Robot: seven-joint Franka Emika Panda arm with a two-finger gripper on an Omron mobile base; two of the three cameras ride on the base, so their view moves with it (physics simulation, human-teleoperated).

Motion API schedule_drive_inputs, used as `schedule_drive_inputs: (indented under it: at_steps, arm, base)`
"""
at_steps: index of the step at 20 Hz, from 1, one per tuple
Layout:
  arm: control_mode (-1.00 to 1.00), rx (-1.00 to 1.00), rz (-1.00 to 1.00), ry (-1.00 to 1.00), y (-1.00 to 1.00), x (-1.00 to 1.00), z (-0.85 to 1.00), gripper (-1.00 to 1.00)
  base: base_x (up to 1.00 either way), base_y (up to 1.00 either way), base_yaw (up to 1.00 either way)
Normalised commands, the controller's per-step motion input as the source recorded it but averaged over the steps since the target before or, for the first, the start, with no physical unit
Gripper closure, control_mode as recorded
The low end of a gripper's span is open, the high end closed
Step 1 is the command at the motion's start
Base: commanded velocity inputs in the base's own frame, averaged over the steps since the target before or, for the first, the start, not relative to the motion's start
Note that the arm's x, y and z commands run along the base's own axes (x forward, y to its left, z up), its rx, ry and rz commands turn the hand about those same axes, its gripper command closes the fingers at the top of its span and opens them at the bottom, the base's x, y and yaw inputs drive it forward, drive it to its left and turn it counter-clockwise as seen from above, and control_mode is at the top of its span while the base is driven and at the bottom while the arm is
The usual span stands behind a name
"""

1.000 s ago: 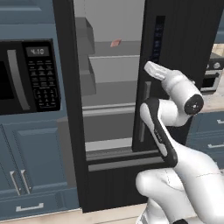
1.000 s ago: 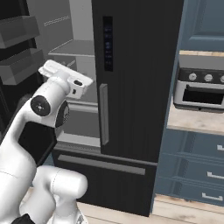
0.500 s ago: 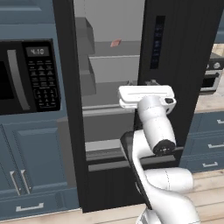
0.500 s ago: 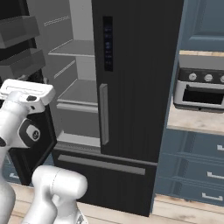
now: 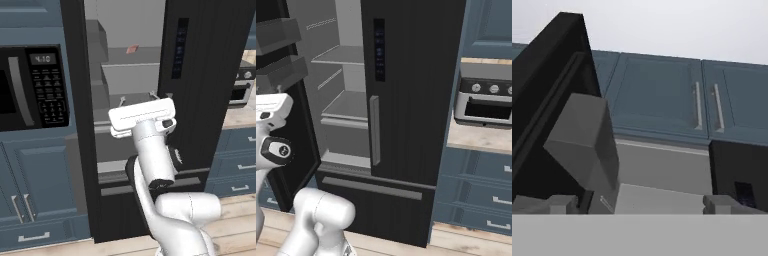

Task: Place the steak on the counter behind the older steak on the same shelf of the fridge to maintain FIFO order. Close the fridge door when finished.

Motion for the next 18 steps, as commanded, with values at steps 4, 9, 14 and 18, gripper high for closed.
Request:
schedule_drive_inputs:
  at_steps: [4,9,14,18]
  arm:
    - [-1.00,-0.04,-0.08,-0.02,1.00,-0.57,0.00,-1.00]
    - [-1.00,0.01,-0.10,0.00,0.71,-0.87,0.06,-1.00]
    - [-1.00,0.02,-0.15,0.09,0.50,-0.98,0.17,-1.00]
    - [-1.00,0.04,-0.23,0.24,0.72,-0.80,0.05,-1.00]
  base:
    - [0.00,0.00,0.00]
    - [0.00,0.00,0.00]
    - [0.00,0.00,0.00]
    - [0.00,0.00,0.00]
